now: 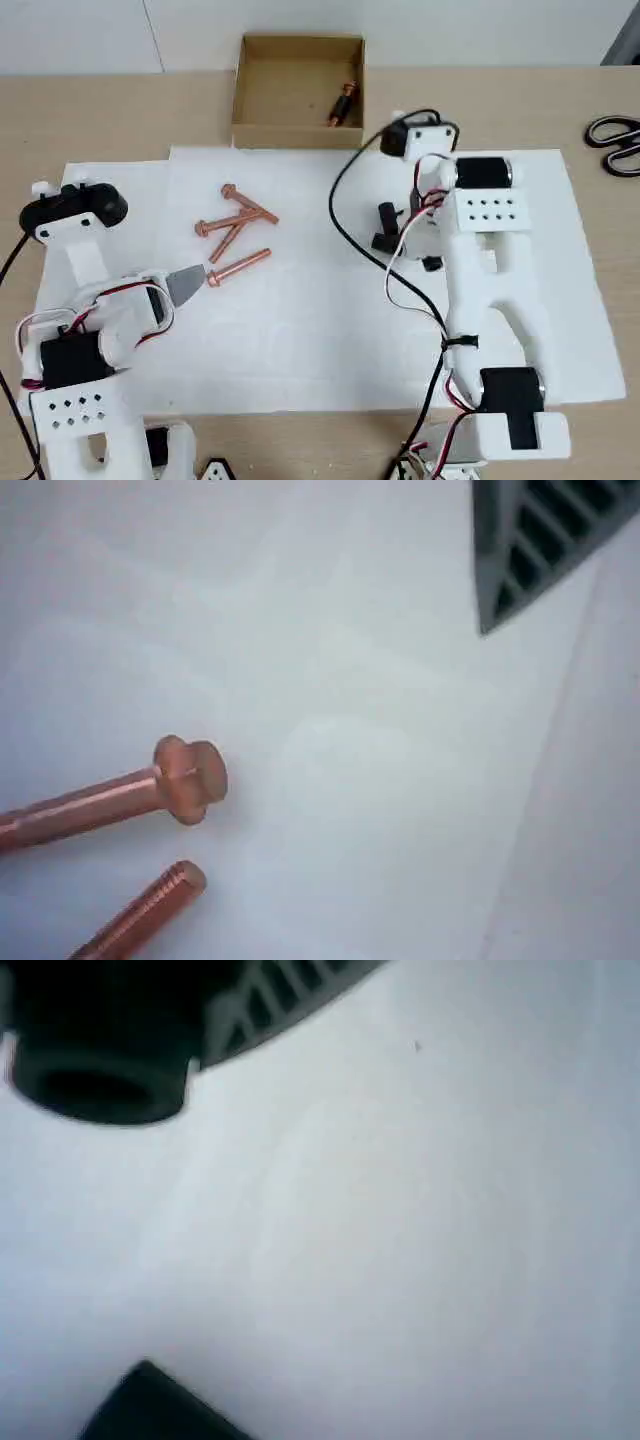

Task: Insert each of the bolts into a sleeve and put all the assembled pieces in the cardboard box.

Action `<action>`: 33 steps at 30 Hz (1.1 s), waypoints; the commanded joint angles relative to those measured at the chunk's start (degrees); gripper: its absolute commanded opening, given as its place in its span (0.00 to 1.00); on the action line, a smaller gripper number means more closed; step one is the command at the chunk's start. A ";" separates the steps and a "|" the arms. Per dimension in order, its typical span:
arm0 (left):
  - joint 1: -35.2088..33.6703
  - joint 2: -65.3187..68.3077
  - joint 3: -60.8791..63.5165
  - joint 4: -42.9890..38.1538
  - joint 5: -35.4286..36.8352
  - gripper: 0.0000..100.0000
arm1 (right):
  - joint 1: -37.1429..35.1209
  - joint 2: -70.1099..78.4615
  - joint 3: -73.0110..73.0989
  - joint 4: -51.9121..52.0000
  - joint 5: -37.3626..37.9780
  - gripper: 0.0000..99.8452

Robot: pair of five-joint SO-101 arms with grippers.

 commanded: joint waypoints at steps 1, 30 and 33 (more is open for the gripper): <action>-0.18 -0.26 -0.57 0.09 -0.35 0.35 | 0.48 -3.12 5.54 -4.97 -0.09 0.04; 0.09 -0.26 -0.40 0.26 -0.35 0.35 | 0.40 6.20 16.09 -15.52 -1.41 0.16; 0.09 -0.26 -0.40 0.26 -0.35 0.35 | 0.22 6.37 16.09 -15.52 -1.41 0.16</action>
